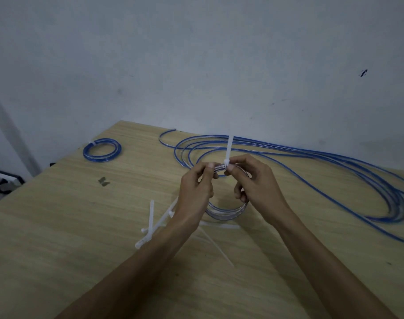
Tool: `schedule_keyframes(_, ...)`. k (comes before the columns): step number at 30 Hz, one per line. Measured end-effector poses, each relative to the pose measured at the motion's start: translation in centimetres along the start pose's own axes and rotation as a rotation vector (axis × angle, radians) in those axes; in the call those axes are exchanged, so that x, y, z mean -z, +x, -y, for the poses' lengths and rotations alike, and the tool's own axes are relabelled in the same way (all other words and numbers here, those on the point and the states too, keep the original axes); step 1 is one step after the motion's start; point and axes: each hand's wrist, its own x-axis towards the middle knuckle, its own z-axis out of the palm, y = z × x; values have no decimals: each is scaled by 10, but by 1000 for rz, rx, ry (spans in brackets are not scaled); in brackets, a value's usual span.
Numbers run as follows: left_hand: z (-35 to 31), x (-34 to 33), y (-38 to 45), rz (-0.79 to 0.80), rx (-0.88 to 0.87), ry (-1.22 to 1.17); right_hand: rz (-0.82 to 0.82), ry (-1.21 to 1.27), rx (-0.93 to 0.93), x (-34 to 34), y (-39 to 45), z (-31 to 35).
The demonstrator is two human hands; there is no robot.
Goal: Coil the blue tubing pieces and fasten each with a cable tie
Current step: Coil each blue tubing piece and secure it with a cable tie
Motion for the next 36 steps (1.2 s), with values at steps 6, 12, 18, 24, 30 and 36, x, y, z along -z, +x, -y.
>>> schedule_keyframes(6,0,1,-1,33,15,-24,33,38,-15,12,2,4)
schedule_keyframes(12,0,1,-2,26,5,36,63,59,-36,15,3,1)
schedule_keyframes(18,2,4,-1,19,12,78,78,21,-7,14,3,0)
schedule_keyframes(24,1,5,-1,22,-70,157,33,91,-39,5,-1,-2)
schedule_keyframes(30,-6,14,13,-86,-61,99,-35,178,-80,-27,10,6)
schedule_keyframes(36,-16,77,59,-462,51,20,-7,-36,-87,-93,44,7)
